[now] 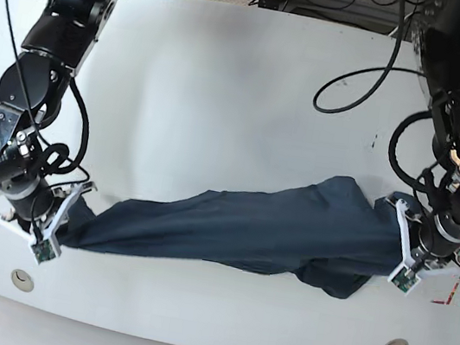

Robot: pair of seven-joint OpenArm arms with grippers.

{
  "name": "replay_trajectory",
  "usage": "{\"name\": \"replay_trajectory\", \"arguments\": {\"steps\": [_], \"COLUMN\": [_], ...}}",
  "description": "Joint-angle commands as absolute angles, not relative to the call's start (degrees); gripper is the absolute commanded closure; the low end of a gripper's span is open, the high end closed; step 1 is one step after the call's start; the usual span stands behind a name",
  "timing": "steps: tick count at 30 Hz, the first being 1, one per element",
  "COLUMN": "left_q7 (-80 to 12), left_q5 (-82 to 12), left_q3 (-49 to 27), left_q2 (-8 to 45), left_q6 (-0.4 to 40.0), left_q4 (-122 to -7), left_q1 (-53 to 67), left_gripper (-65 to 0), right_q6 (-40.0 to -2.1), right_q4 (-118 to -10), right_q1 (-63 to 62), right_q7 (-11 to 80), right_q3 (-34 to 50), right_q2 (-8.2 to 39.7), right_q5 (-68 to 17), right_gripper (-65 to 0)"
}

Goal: Fold the T-shirt properly
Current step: 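Grasp the shirt with the right gripper and stretch it away from the left gripper, then lay the shirt flat and open both grippers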

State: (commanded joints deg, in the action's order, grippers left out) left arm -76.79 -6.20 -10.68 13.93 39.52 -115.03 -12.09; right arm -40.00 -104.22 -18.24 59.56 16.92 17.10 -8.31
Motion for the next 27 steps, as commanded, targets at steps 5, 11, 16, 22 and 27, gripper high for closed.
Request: {"name": "replay_trajectory", "arguments": {"steps": [5,11,16,22,27], "left_q7": [-76.53,-70.55,-69.41,-69.41,-69.41], "left_q5": [-6.20,-5.76,-5.85,-5.85,-5.85], "left_q3": [-12.35,-13.85,-13.93,-17.36,-17.54], "left_q2": [12.79,12.26,15.52,16.75,16.75], "left_q6": [39.52,39.52,39.52,39.52,39.52], "left_q4": [-114.95,-114.95,-114.86,-114.86,-114.86], "left_q1": [-3.30,6.46,12.09,15.16,15.78], "left_gripper": [0.0,0.0,0.0,0.0,0.0], "right_q6": [-40.00,-40.00,-40.00,-40.00,-40.00], "right_q4": [-104.40,-104.48,-104.48,-104.48,-104.48], "right_q1": [-9.89,-1.27,5.41,9.63,10.33], "right_q7": [59.21,57.19,54.46,54.37,54.46], "right_q3": [18.59,18.86,18.95,23.43,25.36], "right_q2": [14.64,12.09,10.59,7.69,6.55], "right_q5": [-8.31,-8.13,-8.31,-8.31,-8.57], "right_gripper": [0.0,0.0,0.0,-1.7,-11.1]}}
